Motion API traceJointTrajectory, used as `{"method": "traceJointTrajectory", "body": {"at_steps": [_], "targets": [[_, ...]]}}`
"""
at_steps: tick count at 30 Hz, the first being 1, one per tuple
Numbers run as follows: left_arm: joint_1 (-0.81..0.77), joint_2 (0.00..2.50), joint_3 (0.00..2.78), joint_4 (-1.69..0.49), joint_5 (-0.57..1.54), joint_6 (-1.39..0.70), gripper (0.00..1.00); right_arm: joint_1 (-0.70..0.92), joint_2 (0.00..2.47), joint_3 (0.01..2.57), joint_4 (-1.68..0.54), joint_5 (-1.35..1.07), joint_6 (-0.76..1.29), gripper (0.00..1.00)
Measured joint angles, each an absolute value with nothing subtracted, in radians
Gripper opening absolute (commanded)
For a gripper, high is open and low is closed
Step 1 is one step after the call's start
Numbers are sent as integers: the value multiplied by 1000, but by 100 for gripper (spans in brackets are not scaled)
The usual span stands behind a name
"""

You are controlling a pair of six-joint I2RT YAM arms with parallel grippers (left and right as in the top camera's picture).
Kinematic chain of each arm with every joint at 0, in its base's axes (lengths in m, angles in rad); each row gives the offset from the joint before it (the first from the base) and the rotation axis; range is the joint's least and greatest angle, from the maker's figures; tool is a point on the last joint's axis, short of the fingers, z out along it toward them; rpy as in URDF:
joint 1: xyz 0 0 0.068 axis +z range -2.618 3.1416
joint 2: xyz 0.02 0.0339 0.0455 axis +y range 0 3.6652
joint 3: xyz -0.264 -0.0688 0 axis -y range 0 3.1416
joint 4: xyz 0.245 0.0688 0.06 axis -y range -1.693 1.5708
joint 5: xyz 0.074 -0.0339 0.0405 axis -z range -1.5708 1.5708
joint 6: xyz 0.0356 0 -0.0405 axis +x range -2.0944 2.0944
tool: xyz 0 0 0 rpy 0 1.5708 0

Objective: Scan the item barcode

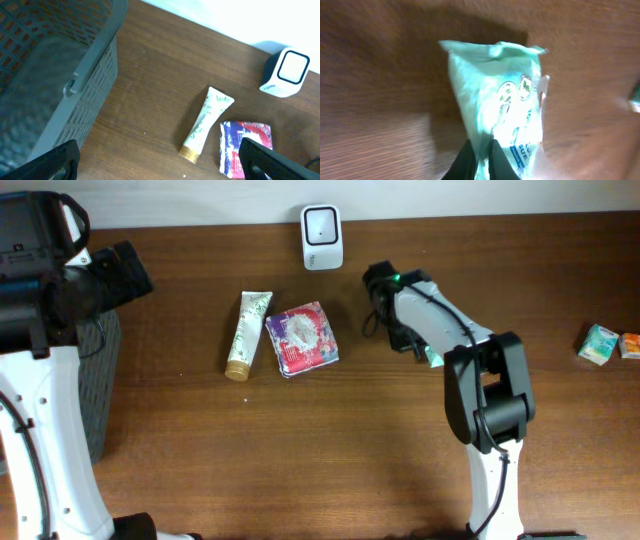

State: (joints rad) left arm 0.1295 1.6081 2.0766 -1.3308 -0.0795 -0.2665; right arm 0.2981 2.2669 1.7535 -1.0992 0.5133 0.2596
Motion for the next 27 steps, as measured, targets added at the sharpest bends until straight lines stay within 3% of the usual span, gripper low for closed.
{"method": "traceJointTrajectory", "body": {"at_steps": [4,6,7,10,15,20,27], "targets": [[130,1608,2077,-1333,-80,-266,99,208,2291,2026,-1291,146,208,4],[130,1608,2077,-1331,-79,-266,99,154,2290,2109,-1362,94,190,6],[130,1608,2077,-1332,-80,-266,99,130,2290,2109,-1393,94,176,22],[130,1608,2077,-1332,-80,-266,99,98,2290,2109,-1420,96,152,46],[130,1608,2077,-1332,-80,-266,99,102,2290,2109,-1422,96,151,49],[130,1608,2077,-1332,-80,-266,99,159,2290,2080,-1410,265,228,51],[130,1608,2077,-1332,-80,-266,99,308,2292,1911,-1277,354,280,63]]}}
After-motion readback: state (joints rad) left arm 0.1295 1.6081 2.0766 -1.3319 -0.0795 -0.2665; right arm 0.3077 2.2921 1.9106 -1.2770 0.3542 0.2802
